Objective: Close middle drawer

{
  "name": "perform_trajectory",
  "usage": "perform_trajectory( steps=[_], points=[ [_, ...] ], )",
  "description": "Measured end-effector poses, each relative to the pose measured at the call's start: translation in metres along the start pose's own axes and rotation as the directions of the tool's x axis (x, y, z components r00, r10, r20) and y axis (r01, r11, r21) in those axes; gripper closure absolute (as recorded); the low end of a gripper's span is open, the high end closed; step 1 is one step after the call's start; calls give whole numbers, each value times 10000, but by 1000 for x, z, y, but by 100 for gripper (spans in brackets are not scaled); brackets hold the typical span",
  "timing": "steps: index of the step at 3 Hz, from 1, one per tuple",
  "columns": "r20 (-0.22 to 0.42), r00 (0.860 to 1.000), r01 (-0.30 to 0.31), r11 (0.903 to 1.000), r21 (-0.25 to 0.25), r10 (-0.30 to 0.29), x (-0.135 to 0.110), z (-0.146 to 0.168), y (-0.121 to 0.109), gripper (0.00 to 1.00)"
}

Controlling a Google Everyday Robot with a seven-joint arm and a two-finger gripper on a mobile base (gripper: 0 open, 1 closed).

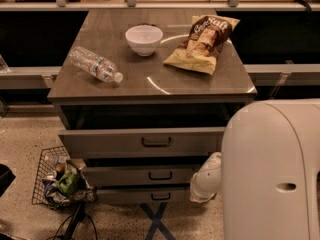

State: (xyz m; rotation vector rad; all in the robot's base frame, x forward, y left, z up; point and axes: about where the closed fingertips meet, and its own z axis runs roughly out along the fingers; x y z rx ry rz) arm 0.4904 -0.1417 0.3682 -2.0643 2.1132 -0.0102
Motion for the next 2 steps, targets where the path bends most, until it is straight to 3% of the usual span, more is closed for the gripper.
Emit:
perform_trajectory(
  steps=[1, 2],
  points=[
    [-66, 9999, -80, 9999, 139, 81, 2, -2, -7, 100],
    [-393, 9992, -8, 9984, 560, 30, 5, -16, -28, 100]
  ],
)
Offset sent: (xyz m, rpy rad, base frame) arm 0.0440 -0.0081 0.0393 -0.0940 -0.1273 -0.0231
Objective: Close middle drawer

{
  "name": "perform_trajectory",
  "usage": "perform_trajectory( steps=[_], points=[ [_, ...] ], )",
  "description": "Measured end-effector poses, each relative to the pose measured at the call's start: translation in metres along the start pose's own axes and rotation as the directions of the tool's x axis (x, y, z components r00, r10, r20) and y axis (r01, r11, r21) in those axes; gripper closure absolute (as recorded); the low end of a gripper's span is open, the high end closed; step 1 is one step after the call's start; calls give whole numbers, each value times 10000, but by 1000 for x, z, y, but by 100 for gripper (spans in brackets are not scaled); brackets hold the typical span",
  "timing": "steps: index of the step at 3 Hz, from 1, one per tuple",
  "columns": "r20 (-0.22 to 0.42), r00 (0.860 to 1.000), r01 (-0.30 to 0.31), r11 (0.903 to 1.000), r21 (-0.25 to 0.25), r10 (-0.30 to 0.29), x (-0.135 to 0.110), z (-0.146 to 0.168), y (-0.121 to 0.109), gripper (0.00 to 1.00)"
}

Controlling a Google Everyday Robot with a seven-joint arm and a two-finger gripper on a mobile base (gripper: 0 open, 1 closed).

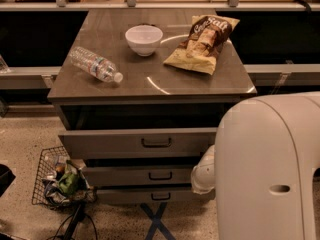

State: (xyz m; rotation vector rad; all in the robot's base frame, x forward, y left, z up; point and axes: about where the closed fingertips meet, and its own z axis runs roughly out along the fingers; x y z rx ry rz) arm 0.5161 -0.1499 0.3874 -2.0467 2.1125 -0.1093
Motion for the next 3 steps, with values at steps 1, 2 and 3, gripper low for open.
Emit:
perform_trajectory(
  steps=[1, 2, 3],
  points=[
    [-235, 9996, 155, 9990, 427, -145, 1, -12, -21, 100],
    [-232, 9994, 281, 9964, 804, -264, -1, -17, -41, 100],
    [52, 9999, 86, 9914, 1302, -93, -7, -18, -59, 100]
  ],
)
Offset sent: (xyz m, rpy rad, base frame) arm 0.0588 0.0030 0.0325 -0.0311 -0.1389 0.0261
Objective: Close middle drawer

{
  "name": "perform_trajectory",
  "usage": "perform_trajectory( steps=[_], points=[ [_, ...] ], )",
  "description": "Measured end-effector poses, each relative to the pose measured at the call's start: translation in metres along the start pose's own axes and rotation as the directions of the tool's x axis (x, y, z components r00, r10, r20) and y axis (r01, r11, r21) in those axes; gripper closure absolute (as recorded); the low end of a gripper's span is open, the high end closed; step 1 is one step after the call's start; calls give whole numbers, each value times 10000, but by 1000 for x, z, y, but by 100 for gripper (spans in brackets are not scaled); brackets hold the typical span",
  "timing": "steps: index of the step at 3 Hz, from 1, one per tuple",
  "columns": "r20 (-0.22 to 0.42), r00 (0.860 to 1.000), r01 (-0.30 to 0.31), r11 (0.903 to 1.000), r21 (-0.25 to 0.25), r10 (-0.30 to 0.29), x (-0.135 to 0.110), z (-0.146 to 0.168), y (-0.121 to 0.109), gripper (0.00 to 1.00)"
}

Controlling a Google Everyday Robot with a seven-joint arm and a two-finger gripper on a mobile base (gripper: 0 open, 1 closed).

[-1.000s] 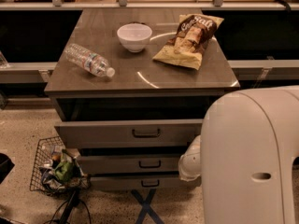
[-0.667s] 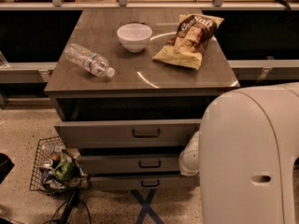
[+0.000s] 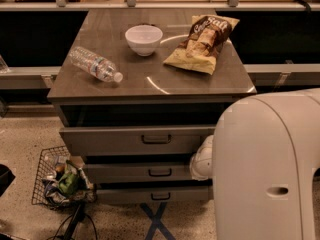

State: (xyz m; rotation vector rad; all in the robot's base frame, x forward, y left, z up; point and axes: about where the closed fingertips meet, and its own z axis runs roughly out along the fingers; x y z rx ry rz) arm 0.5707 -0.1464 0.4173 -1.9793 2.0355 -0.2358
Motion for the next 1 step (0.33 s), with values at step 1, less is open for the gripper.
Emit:
perform_trajectory(
  steps=[1],
  points=[
    [0, 10000, 0, 10000, -1, 0, 0, 0, 0, 100]
  ],
)
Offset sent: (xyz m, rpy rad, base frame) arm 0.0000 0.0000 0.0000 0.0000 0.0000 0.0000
